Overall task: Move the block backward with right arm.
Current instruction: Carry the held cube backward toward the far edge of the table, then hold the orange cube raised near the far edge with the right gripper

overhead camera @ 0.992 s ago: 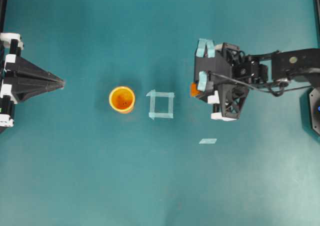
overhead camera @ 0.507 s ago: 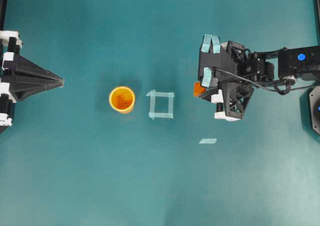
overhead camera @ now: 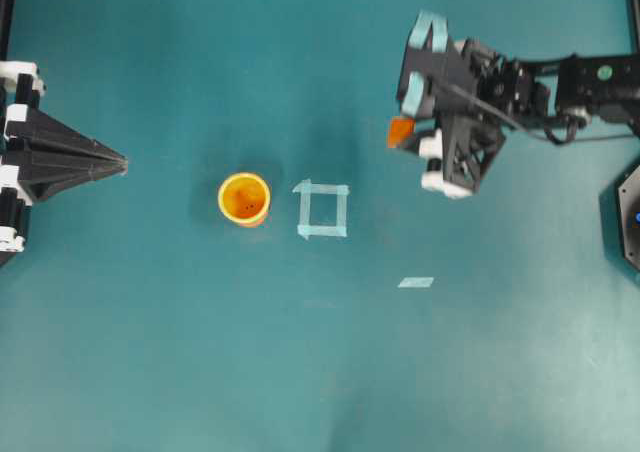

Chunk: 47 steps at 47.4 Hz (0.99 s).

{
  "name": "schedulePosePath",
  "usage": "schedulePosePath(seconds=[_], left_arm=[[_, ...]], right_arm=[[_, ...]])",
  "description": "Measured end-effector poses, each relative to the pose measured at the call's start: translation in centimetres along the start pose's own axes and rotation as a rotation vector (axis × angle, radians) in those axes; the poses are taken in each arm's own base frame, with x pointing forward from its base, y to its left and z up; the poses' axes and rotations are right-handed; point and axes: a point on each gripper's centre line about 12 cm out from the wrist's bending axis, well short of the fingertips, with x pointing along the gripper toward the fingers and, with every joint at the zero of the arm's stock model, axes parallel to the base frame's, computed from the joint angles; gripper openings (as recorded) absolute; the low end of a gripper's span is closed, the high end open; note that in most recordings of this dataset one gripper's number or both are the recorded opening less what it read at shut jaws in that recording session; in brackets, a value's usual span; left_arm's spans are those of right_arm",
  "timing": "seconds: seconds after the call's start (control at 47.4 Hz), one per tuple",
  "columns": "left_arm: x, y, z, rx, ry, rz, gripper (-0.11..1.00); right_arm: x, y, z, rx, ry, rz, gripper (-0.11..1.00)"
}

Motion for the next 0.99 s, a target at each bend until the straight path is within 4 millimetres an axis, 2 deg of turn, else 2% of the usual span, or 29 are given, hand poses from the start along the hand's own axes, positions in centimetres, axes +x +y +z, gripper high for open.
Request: schedulePosePath(seconds=[0.591, 0.992], left_arm=[[0.0, 0.0, 0.0, 0.0, 0.0, 0.0, 0.02], [0.0, 0.0, 0.0, 0.0, 0.0, 0.0, 0.02]], right_arm=[[1.4, -8.5, 2.7, 0.158, -0.011, -0.149, 0.41], [1.5, -13.3, 2.7, 0.246, 0.001, -0.225, 0.41]])
